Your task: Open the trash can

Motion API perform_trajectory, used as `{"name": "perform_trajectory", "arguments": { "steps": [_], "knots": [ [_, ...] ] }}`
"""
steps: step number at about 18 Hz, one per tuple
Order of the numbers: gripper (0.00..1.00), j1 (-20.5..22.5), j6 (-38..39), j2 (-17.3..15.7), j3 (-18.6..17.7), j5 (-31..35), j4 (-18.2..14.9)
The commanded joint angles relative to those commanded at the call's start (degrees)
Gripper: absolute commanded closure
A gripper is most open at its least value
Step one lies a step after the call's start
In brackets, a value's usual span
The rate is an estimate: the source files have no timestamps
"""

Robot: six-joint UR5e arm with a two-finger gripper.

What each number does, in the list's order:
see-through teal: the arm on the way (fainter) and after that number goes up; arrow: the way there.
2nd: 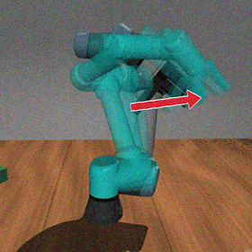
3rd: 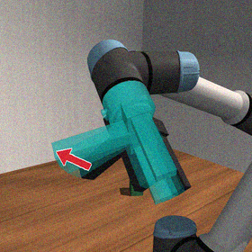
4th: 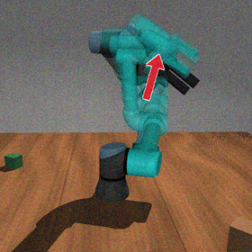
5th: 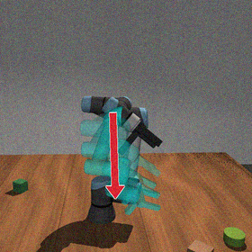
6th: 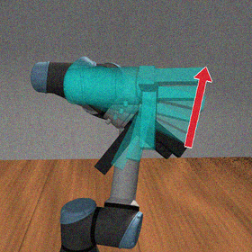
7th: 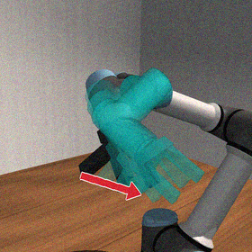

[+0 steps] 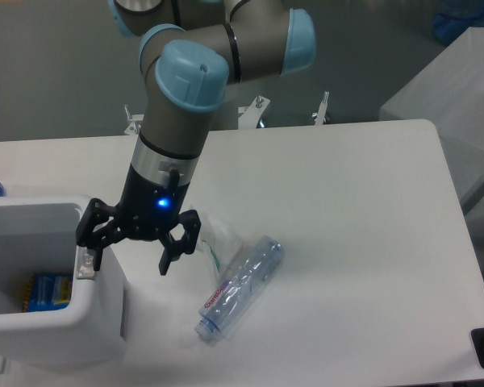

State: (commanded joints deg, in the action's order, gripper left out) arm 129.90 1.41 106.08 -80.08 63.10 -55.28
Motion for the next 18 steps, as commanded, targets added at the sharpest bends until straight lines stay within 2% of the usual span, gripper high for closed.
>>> {"name": "perform_trajectory", "arguments": {
  "steps": [3,5,7,10,13,14,16,18],
  "knots": [
    [0.00,2.8,-1.2,-0.3,4.1,0.2,0.1],
    [0.00,6.9,-2.1,-2.0,5.5,0.1,0.3],
    [0.00,9.3,-3.7,-3.1,6.7,0.8,1.8],
    [0.00,11.9,-10.3,-3.6,7.1,8.4,1.2],
    [0.00,11.9,-19.7,-3.7,6.7,15.5,0.6],
    [0.00,11.9,-24.0,-3.7,6.3,18.1,0.1],
    [0.00,12.0,-32.5,-3.6,6.1,22.7,-3.8],
    [0.00,12.5,-38.2,-3.6,5.8,24.5,-6.3]
  ]
}}
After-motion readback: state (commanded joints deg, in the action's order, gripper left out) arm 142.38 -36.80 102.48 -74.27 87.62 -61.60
